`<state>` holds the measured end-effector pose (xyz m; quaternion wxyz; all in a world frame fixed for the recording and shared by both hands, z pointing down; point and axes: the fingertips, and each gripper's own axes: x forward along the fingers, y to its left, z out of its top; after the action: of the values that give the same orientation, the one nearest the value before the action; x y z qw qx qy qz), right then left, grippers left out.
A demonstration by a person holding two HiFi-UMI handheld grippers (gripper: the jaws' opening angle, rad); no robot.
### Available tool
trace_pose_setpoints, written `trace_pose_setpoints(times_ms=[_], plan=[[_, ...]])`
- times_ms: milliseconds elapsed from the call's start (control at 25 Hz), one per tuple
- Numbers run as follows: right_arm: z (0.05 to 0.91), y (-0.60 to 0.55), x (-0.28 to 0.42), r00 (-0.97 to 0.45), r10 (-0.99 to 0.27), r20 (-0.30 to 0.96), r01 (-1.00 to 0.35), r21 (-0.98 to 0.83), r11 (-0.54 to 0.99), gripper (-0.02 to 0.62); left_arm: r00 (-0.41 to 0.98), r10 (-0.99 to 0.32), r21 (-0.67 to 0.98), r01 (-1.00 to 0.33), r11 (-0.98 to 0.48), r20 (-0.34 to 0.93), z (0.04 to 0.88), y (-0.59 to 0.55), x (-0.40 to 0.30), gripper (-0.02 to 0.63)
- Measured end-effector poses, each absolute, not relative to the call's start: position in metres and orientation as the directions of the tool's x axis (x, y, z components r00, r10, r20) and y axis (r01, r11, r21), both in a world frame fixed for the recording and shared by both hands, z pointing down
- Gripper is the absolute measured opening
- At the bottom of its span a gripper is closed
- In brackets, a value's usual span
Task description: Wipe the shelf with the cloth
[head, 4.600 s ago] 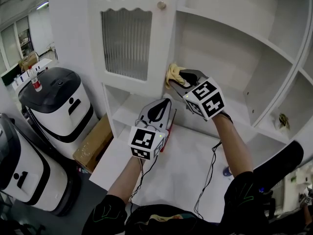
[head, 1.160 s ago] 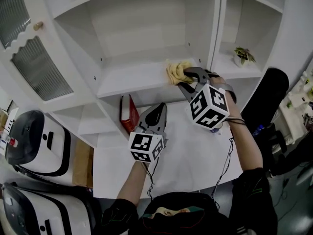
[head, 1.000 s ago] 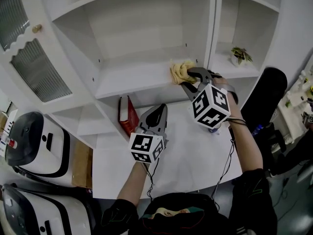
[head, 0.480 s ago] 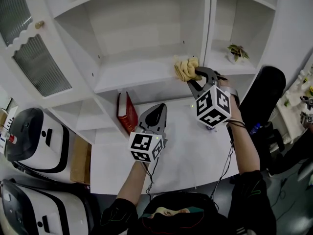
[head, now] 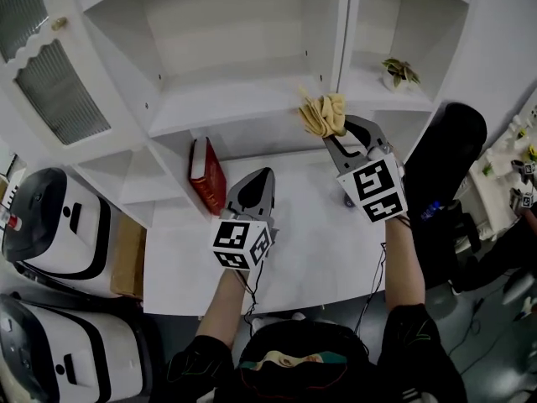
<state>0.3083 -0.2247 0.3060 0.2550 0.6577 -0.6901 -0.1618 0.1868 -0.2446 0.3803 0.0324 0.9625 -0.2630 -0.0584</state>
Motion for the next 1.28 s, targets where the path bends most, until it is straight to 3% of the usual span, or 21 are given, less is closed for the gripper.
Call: trace_pose_setpoints(times_ms=[400,640,960,1280], plan=[[0.383,-0.165,0.353,0.005,-0.993,0.119,-0.986,0.167,0.015,0.127,0.828,-0.556,0.084,-0.551,-0.830,-0.067,0.401,-0.222,0.208,-0.002],[0.420,-0.133,0.374,0.078,-0.997,0.001,-0.997,0.011,-0.078,0.127,0.770,-0.638,0.057,-0.637,-0.768,0.003,0.447,-0.207,0.205,-0.002],[0.486,-0.120,0.359,0.070,-0.997,0.022,-0.997,-0.027,-0.070,0.129,0.667,-0.743,0.003,-0.744,-0.668,0.048,0.488,-0.197,0.176,-0.002],[0.526,-0.129,0.313,-0.051,-0.996,0.075,-0.999,-0.020,0.049,0.127,0.602,-0.793,-0.040,-0.794,-0.607,0.091,0.514,-0.191,0.149,-0.002]])
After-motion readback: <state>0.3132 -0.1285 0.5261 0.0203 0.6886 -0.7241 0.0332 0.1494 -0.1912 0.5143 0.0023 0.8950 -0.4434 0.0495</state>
